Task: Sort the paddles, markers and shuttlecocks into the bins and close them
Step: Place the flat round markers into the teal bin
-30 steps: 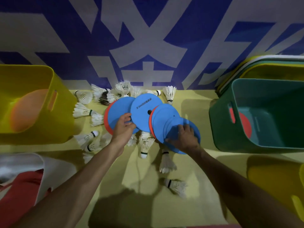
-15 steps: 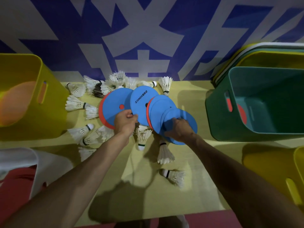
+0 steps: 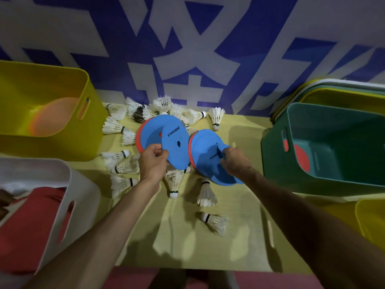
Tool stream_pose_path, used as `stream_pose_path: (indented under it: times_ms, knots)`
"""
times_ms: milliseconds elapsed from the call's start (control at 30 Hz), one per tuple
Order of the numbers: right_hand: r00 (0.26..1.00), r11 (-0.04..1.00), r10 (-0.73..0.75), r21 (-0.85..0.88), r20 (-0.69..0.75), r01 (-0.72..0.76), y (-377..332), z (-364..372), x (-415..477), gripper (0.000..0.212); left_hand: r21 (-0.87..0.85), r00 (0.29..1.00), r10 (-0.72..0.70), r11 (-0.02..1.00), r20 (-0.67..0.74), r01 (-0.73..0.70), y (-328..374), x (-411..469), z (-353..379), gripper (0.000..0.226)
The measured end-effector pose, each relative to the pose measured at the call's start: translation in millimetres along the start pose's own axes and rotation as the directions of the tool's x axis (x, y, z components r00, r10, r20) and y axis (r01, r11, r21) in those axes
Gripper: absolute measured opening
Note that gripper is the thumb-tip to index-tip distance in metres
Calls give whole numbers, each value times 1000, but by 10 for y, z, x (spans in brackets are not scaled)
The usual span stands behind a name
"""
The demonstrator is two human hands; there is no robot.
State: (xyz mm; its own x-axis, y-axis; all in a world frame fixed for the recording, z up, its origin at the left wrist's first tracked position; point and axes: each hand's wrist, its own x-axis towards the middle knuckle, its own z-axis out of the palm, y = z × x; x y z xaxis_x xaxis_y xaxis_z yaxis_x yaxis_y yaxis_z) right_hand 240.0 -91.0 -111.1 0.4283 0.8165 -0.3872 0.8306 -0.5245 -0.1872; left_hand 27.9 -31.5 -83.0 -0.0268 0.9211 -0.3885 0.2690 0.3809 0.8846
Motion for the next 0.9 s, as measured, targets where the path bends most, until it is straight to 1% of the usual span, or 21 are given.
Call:
stream_pose_path:
  times_ms: [67,133,167,233,333,400,433,500,567,600,633,700,800,900]
  knots:
    - [999,998,-32,-48,-30,30,7,-188,-44,28,-31,999,20,999,-34,-21,78,-88,7,26]
    - [989,991,-96,-105,-109,84,45,-397,-87,27,-38,996,57,997,-67,-60,161,-178,29,16]
    - [976,984,-142,-134,-167,120,70,-505,-113,27,-40,994,74,996,-83,-78,202,-218,42,10]
    - [934,962,-249,-181,-257,207,122,-705,-171,26,-68,989,103,992,-104,-111,299,-300,65,5]
    - [878,915,-385,-241,-284,323,191,-989,-257,27,-116,982,145,981,-121,-159,451,-445,132,6]
    - [850,905,-417,-234,-322,355,258,-1166,-321,31,-175,981,151,970,-124,-171,581,-601,204,12]
    - [841,913,-406,-190,-356,361,321,-1239,-334,33,-198,979,158,963,-126,-181,633,-675,256,16]
    - [831,927,-345,-18,-437,375,481,-1383,-358,36,-211,978,168,958,-127,-192,731,-821,366,18]
    - [821,893,-262,196,-507,406,694,-1519,-369,36,-241,980,160,953,-121,-185,822,-947,501,10]
    - [834,856,-200,323,-514,404,830,-1584,-377,36,-270,983,153,947,-104,-176,875,-1020,581,9]
    - [857,804,-125,456,-499,382,957,-1644,-395,36,-300,987,141,941,-81,-159,914,-1074,659,13]
    - [902,686,37,667,-431,290,1275,-1724,-397,39,-346,991,128,929,-30,-131,984,-1188,839,28]
    - [910,566,225,807,-347,167,1837,-1785,-365,42,-377,993,116,920,12,-103,1034,-1338,1101,44]
    - [899,534,328,842,-291,78,2319,-1819,-365,41,-360,992,114,929,51,-89,1044,-1414,1313,44]
